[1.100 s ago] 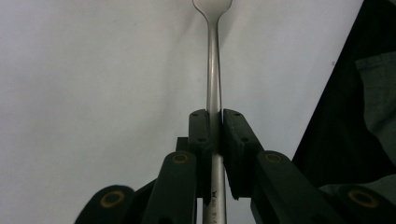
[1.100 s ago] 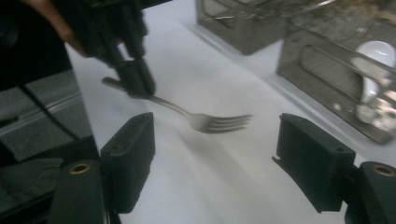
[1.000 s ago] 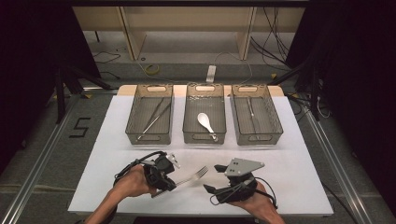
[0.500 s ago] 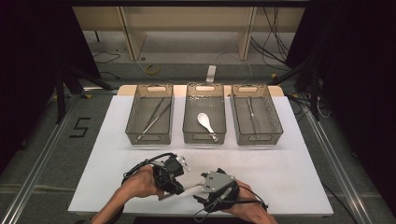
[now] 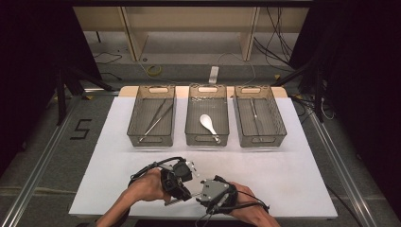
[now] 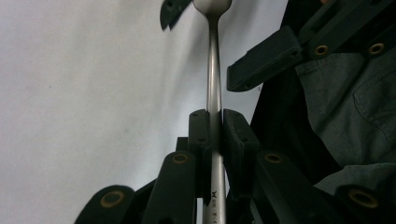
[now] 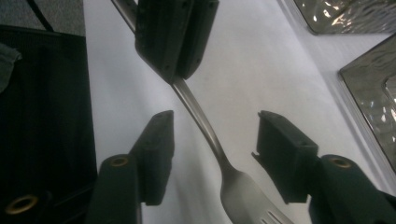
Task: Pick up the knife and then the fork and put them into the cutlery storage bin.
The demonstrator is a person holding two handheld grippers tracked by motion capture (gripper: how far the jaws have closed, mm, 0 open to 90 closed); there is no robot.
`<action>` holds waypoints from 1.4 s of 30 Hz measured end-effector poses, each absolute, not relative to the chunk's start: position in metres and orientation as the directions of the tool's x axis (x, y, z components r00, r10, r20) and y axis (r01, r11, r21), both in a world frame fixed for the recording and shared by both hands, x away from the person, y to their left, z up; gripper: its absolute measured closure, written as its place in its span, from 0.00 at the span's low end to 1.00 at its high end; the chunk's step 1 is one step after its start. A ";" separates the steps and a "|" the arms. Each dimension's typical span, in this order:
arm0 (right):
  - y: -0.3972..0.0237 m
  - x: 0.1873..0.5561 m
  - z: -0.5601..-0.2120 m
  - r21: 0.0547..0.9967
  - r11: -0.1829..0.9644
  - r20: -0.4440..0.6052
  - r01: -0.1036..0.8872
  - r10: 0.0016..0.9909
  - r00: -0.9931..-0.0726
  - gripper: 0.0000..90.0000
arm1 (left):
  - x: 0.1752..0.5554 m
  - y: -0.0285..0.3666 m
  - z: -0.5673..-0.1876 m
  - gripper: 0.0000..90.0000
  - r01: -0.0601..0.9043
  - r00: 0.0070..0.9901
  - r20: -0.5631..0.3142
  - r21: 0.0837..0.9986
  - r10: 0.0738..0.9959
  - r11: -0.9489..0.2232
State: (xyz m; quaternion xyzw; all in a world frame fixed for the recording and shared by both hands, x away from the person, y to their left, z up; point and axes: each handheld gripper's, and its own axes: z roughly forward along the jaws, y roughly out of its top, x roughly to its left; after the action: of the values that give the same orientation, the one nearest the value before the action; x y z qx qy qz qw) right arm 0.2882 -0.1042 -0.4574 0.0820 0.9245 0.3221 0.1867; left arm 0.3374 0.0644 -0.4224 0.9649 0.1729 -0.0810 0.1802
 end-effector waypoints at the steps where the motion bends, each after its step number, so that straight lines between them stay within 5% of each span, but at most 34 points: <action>1: -0.104 0.288 -0.457 0.621 0.783 -0.301 0.023 0.265 -0.916 0.55 | 0.337 0.064 -0.422 0.91 0.366 0.926 -0.221 0.316 0.307 -0.875; 24: -0.097 0.283 -0.466 0.510 0.850 -0.400 -0.132 0.098 -0.911 0.97 | 0.341 0.062 -0.422 0.93 0.356 0.928 -0.246 0.351 0.281 -0.866; 32: -0.100 0.284 -0.464 0.506 0.854 -0.390 -0.126 0.096 -0.916 0.98 | 0.343 0.064 -0.421 0.89 0.379 0.919 -0.259 0.387 0.296 -0.841; 42: -0.110 0.293 -0.464 0.500 0.863 -0.381 -0.076 0.140 -0.914 0.98 | 0.351 0.080 -0.409 0.52 0.444 0.895 -0.197 0.490 0.401 -0.750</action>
State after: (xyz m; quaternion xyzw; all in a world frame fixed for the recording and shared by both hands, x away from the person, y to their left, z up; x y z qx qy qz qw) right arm 0.2928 -0.1102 -0.4642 0.0168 0.9427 0.2615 0.2065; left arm 0.3512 0.0798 -0.4091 0.9346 0.2259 -0.0397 0.2718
